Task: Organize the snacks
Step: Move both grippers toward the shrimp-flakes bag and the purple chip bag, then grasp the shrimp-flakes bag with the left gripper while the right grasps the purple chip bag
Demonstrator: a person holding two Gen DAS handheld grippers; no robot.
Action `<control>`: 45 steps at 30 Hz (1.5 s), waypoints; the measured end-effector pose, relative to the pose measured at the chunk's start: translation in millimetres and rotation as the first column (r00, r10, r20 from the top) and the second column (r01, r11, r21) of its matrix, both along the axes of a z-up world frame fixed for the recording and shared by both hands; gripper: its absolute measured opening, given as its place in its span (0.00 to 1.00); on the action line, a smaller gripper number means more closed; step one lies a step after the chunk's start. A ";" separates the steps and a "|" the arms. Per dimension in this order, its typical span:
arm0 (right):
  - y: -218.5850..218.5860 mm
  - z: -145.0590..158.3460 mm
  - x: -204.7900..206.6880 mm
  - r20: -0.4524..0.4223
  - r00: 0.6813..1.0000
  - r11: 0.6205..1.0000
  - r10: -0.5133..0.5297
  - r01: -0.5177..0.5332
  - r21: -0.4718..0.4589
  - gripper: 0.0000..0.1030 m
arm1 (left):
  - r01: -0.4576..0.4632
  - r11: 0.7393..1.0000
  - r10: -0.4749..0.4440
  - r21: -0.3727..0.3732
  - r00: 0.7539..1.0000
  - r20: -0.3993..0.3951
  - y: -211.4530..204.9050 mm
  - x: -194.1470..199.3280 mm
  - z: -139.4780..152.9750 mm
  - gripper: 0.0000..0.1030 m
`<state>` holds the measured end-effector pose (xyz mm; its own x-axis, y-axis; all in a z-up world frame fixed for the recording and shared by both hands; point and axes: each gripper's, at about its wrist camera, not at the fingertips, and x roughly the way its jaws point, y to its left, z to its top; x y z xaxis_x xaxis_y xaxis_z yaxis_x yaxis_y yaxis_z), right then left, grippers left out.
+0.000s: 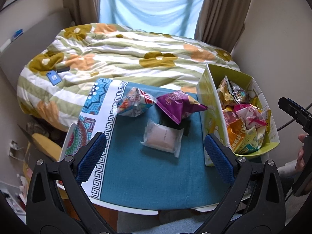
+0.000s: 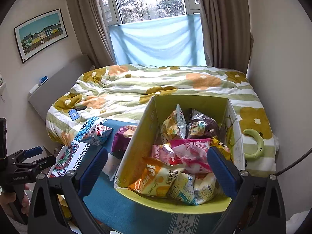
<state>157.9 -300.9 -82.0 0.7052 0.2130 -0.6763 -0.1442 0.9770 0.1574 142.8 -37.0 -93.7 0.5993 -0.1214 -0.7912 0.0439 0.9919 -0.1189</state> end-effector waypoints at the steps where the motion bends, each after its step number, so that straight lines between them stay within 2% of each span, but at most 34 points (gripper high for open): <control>1: 7.4 0.3 4.2 0.001 1.000 1.000 0.003 -0.003 0.000 0.99 | 0.008 1.000 -0.008 -0.001 1.000 -0.006 6.9 7.0 -1.6 0.97; 8: 67.2 -7.5 38.5 -0.019 1.000 1.000 0.000 -0.001 -0.025 0.99 | 0.123 0.992 -0.122 0.010 0.991 -0.059 48.7 60.3 -17.9 0.97; 13: 108.3 -17.7 68.9 -0.058 0.998 0.999 -0.015 0.013 -0.042 0.99 | 0.230 0.973 -0.227 0.015 0.968 -0.109 69.8 101.7 -35.1 0.97; 17: 136.5 -29.8 90.7 -0.086 0.996 0.995 -0.025 0.017 -0.094 0.99 | 0.338 0.941 -0.334 0.004 0.931 -0.147 75.6 132.7 -55.5 0.97; 21: 158.3 -50.8 114.7 -0.149 0.988 0.990 -0.046 0.025 -0.140 0.98 | 0.446 0.895 -0.438 -0.002 0.878 -0.196 69.8 160.5 -82.0 0.97; 25: 177.9 -78.2 134.2 -0.209 0.976 0.969 -0.057 0.004 -0.245 0.98 | 0.532 0.846 -0.521 -0.013 0.823 -0.229 60.0 186.4 -108.8 0.97; 29: 187.7 -105.7 150.7 -0.269 0.960 0.943 -0.071 -0.024 -0.332 0.98 | 0.583 0.812 -0.568 -0.023 0.780 -0.264 52.4 206.3 -139.2 0.97; 35: 200.9 -146.4 169.1 -0.337 0.940 0.884 -0.050 -0.115 -0.453 0.98 | 0.626 0.778 -0.612 -0.050 0.736 -0.290 42.1 224.5 -173.1 0.97; 39: 205.2 -168.8 178.8 -0.386 0.922 0.857 -0.038 -0.169 -0.486 0.98 | 0.641 0.763 -0.632 -0.086 0.710 -0.310 35.2 232.4 -190.9 0.97; 42: 206.2 -182.9 183.4 -0.419 0.907 0.844 -0.035 -0.198 -0.498 0.98 | 0.646 0.758 -0.638 -0.092 0.703 -0.316 31.6 236.0 -199.0 0.97; 45: 206.6 -194.0 186.4 -0.440 0.897 0.836 -0.039 -0.212 -0.506 0.98 | 0.641 0.761 -0.636 -0.103 0.704 -0.315 31.7 239.9 -202.4 0.90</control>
<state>344.3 -94.2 -276.0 0.3255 -0.2197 -0.9197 -0.2758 0.9083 -0.3146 382.7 -5.3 -296.1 0.1031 -0.3709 -0.9229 0.6304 0.7421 -0.2278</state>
